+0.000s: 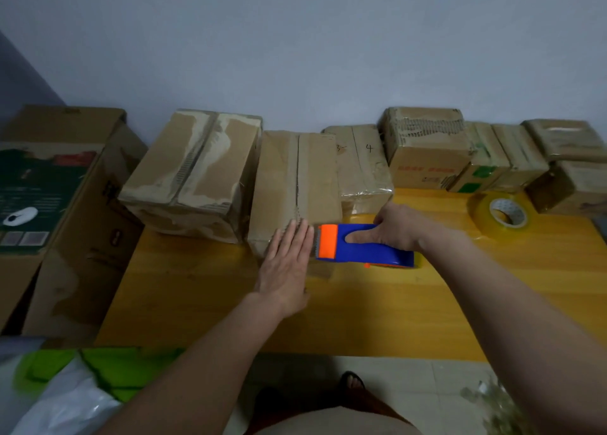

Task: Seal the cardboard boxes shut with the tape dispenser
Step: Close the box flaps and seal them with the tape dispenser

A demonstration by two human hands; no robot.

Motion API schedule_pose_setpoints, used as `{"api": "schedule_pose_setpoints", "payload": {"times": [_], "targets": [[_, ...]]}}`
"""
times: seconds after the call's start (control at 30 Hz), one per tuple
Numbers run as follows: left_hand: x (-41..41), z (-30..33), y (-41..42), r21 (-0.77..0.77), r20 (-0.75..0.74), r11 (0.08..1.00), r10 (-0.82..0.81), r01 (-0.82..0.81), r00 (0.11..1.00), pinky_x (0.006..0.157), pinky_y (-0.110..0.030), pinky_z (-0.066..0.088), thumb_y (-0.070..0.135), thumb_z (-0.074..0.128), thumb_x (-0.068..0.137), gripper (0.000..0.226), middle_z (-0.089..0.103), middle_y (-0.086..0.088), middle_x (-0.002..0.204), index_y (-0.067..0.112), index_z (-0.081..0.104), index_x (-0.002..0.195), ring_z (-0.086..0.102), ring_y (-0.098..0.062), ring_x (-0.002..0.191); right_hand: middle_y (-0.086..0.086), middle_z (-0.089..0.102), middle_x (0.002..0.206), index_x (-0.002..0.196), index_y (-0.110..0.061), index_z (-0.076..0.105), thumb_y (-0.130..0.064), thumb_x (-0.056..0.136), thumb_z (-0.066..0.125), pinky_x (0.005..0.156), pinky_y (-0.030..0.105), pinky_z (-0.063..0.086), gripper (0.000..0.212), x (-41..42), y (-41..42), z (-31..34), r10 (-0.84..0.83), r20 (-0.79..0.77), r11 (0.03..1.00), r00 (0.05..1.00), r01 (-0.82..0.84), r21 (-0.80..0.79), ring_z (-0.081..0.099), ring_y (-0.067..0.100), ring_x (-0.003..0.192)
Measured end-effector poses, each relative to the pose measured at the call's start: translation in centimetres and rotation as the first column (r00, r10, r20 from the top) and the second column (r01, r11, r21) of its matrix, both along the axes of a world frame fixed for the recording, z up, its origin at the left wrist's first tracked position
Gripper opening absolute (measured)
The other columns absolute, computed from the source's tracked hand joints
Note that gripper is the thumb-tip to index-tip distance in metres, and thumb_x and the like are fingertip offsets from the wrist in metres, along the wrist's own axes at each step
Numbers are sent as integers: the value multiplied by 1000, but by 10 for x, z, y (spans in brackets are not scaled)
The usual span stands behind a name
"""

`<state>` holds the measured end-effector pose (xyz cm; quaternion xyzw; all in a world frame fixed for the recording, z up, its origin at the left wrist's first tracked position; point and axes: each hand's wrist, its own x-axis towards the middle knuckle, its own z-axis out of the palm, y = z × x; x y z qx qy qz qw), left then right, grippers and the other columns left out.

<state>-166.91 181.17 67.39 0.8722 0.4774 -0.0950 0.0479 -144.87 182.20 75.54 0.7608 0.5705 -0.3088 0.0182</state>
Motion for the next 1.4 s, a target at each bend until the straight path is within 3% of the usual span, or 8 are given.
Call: {"api": "schedule_pose_setpoints", "payload": {"times": [0.27, 0.5, 0.63, 0.83, 0.97, 1.13, 1.27, 1.4], "targets": [[6, -4, 0, 16, 35, 999, 31, -32, 999, 116, -41, -18, 37, 67, 80, 120, -36, -5, 153, 19, -35, 141, -37, -22, 138, 2, 65, 77, 79, -19, 64, -79, 63, 62, 59, 29, 42, 62, 58, -10, 10, 6, 23, 1000, 1000, -5, -29, 60, 18, 72], [15, -4, 1, 2, 62, 999, 36, -36, 997, 111, -45, -22, 27, 69, 79, 118, -35, -10, 153, 47, -30, 140, -38, -28, 137, -2, 59, 82, 93, -20, 58, -80, 63, 61, 66, 31, 45, 67, 54, -2, -11, 28, 45, 1000, 999, -27, -15, 58, 18, 80], [38, -8, -12, 49, 134, 998, 37, -44, 990, 108, -38, -26, 22, 66, 78, 108, -32, -5, 154, 25, -15, 149, -41, -19, 136, -1, 61, 79, 95, -14, 64, -79, 64, 61, 59, 28, 40, 72, 55, 2, -15, 50, 15, 998, 999, -49, -31, 58, 17, 76], [47, -14, -13, -5, 173, 996, 83, -84, 981, 109, -35, -23, 30, 70, 77, 119, -34, 4, 152, 33, -30, 143, -35, -16, 139, -2, 59, 84, 99, -16, 59, -74, 67, 64, 64, 28, 42, 67, 64, 1, -16, 17, -71, 997, 997, -22, -67, 57, 16, 81], [49, -13, -13, -11, 146, 995, 104, -104, 984, 113, -37, -19, 28, 72, 76, 118, -28, 1, 156, 32, -23, 147, -31, -17, 141, -3, 65, 73, 81, -16, 65, -71, 67, 67, 55, 24, 39, 56, 81, -4, -5, 14, -155, 999, 988, -21, -40, 60, 13, 67], [53, -8, -12, -15, 128, 992, 130, -129, 983, 120, -43, -5, 26, 69, 79, 114, -26, -1, 158, 29, -21, 149, -26, -19, 144, -3, 65, 61, 69, -18, 67, -73, 66, 65, 52, 24, 38, 56, 96, -8, 5, 83, -77, 997, 994, -83, 10, 61, 13, 60], [56, -7, -12, 12, 101, 993, 118, -120, 988, 119, -39, -12, 25, 67, 82, 111, -27, -2, 157, 27, -21, 149, -26, -19, 144, -3, 62, 69, 72, -22, 62, -69, 73, 62, 52, 25, 36, 47, 93, -7, 5, 140, -34, 990, 990, -141, -31, 58, 12, 66], [59, -5, -11, 10, 107, 988, 151, -152, 983, 120, -45, -3, 17, 65, 83, 110, -28, -3, 157, 31, -23, 148, -27, -20, 143, -6, 57, 79, 80, -26, 51, -59, 82, 61, 55, 24, 35, 35, 92, -7, 11, 173, -17, 977, 985, -174, -126, 53, 10, 71]]}}
